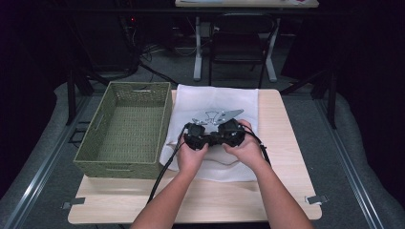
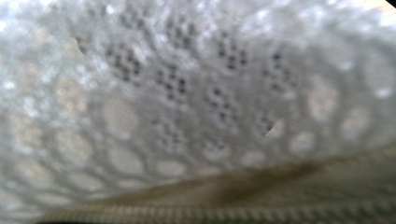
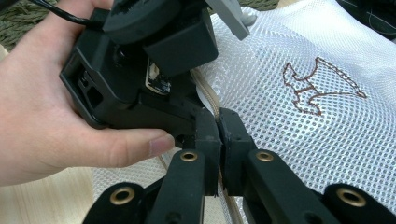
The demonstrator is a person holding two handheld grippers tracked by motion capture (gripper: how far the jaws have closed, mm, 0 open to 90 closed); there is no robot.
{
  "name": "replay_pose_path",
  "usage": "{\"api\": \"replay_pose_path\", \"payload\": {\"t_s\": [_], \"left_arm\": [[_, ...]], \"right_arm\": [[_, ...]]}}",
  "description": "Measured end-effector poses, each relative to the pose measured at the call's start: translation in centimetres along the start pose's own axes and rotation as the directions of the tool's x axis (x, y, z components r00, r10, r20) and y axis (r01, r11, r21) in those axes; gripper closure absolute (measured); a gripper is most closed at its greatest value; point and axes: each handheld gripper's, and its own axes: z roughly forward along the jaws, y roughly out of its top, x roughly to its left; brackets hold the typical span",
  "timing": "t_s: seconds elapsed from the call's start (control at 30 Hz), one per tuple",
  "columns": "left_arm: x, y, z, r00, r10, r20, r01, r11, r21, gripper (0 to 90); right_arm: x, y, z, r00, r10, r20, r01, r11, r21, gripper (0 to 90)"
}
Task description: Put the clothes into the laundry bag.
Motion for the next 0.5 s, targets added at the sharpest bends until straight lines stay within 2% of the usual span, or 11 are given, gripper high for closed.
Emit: {"api": "replay_pose_path", "payload": {"t_s": [0.23,0.5], "left_arm": [[-0.47,-0.18,-0.09,0.9998,0.017,0.009,-0.017,0.9998,0.005,70.3],[-0.98,-0.58,-0.47,0.9994,0.034,0.007,-0.034,0.9994,0.003,61.8]], "right_arm": [[-0.04,-0.01,0.03,1.0,0.0,-0.001,0.0,1.0,0.0,87.7],[-0.24,-0.12,0.0,1.0,0.008,-0.001,-0.008,1.0,-0.002,87.6]]}}
